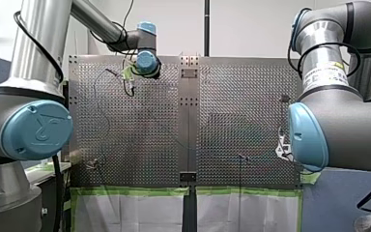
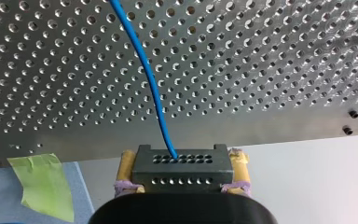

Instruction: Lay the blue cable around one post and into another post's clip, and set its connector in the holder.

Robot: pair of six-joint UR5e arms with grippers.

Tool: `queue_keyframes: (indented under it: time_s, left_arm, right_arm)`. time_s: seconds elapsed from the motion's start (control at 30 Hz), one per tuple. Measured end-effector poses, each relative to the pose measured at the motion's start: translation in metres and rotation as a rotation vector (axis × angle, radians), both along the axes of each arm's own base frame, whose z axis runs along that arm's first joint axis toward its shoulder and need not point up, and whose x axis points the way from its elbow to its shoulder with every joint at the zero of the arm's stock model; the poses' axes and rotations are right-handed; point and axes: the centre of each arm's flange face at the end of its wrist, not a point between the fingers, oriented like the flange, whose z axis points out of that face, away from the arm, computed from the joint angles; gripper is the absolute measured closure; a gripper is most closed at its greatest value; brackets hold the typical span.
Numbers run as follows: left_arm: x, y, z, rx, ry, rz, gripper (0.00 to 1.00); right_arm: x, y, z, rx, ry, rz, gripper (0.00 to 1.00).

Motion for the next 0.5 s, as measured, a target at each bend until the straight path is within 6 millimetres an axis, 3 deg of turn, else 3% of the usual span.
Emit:
queue_keyframes:
  time_s: [0.23, 0.5]
  left_arm:
    - [-0.011, -0.026, -0.051, -0.032, 0.045, -0.002, 0.0]
    - [-0.018, -0.059, -0.082, -0.034, 0.054, -0.064, 0.0]
  right_arm:
    - [0.005, 0.003, -0.002, 0.017, 0.002, 0.009, 1.0]
    - [0.01, 0.006, -0.004, 0.035, 0.016, 0.017, 1.0]
